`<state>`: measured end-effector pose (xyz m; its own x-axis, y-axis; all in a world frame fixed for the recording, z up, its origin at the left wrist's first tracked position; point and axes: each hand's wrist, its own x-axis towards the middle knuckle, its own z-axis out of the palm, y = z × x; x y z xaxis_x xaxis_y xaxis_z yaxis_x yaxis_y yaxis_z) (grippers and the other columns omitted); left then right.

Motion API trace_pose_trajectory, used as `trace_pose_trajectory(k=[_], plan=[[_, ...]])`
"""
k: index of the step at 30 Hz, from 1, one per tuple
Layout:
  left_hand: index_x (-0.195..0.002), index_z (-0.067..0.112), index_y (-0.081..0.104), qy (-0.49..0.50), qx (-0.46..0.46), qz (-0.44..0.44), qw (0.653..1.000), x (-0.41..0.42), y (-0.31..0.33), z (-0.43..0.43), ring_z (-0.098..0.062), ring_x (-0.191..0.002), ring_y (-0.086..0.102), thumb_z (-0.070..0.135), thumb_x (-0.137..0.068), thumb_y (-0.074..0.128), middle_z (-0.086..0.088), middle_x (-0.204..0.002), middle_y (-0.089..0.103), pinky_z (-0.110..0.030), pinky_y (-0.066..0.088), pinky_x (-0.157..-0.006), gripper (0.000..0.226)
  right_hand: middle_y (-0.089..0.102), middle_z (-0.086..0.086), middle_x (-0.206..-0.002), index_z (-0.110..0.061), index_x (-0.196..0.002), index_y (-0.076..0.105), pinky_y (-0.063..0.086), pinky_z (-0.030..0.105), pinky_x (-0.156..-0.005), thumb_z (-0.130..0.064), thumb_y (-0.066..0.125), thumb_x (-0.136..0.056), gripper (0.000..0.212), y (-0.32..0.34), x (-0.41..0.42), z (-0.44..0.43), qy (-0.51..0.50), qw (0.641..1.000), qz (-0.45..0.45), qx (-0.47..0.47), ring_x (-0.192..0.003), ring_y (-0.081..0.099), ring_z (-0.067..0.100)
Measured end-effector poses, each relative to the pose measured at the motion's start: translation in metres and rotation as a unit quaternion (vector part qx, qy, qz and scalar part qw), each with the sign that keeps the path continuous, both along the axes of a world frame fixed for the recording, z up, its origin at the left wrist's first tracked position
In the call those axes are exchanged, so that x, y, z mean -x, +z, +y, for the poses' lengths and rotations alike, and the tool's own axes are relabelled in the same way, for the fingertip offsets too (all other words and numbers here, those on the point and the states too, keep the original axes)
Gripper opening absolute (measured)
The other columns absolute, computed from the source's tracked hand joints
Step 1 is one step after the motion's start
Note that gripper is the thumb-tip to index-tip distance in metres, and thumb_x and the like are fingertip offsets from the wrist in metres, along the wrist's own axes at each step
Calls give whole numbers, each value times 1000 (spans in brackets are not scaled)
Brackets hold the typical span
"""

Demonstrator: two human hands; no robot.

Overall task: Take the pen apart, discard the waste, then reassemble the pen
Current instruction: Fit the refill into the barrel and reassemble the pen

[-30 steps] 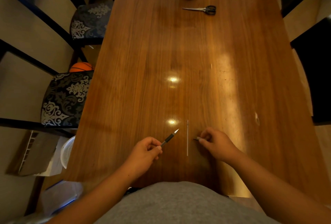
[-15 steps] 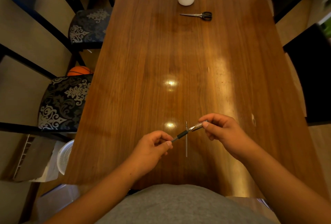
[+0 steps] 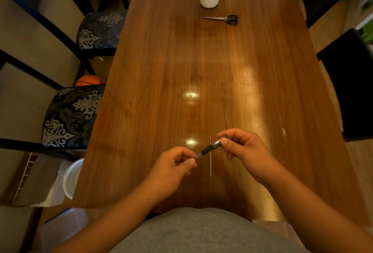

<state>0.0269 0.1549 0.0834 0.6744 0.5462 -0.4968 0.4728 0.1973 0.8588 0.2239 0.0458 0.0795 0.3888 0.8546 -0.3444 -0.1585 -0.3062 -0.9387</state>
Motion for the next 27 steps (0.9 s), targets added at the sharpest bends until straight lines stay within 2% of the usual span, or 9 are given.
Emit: trace_pose_trajectory(k=[4,6,10,14,16,18,21,23,27], plan=[[-89,30,67,17,-9,-17,1000,-4,1,-1,1,-61,57,13,-92,60,6,-78,71,-13,45,-53,18,73,1,-76,-13,-94,71,54,19,-57,-4,61,-89,14,4,8,8,-61,997,35,-25,-70,69,11],[-86,30,68,26,14,-24,999,-4,2,-1,0,-57,54,12,-92,58,7,-75,72,-13,43,-51,21,73,2,-78,-13,-92,71,54,20,-57,-3,60,-89,16,5,10,11,-70,995,55,-34,-73,70,13],[-93,13,68,50,156,-55,985,-2,4,1,-2,-53,50,7,-94,53,2,-73,68,-14,40,-46,16,72,3,-79,-16,-90,73,54,22,-59,-3,59,-90,19,7,8,12,-55,995,64,-45,-73,69,15],[-92,4,65,83,346,-116,927,-4,7,1,-4,-48,43,6,-91,53,-3,-70,61,-13,31,-41,13,70,3,-79,-17,-91,73,54,23,-62,-4,58,-90,19,10,8,15,-36,994,79,-64,-71,67,16],[-91,4,64,82,398,-134,904,-4,10,-1,-4,-48,43,11,-87,55,-3,-70,58,-14,31,-41,12,69,2,-78,-15,-93,72,54,23,-62,-4,58,-90,18,12,8,19,-29,994,82,-72,-70,66,15],[-93,6,64,65,378,-125,915,-3,12,-1,-6,-51,47,11,-90,53,-3,-72,60,-15,36,-44,12,69,2,-78,-12,-95,70,55,23,-62,-3,57,-91,17,13,7,21,-20,995,69,-67,-70,66,14],[-96,10,65,-14,215,-56,975,-7,13,2,-13,-65,65,10,-96,52,-4,-78,72,-22,53,-59,13,69,2,-77,-10,-98,69,56,23,-61,-3,56,-92,16,13,6,22,-16,998,42,-48,-69,65,13],[-95,12,63,-55,138,-34,988,-12,11,4,-17,-73,71,9,-94,55,-6,-82,76,-28,55,-68,9,68,4,-76,-10,-99,69,55,22,-59,-4,56,-92,16,10,8,22,-22,998,40,-31,-67,65,11],[-94,10,60,-63,101,-20,993,-16,-4,6,-17,-72,72,3,-91,60,-12,-86,74,-24,56,-59,8,73,0,-82,-18,-99,70,54,21,-59,-14,61,-91,13,-5,8,19,-30,999,38,23,-73,68,10]])
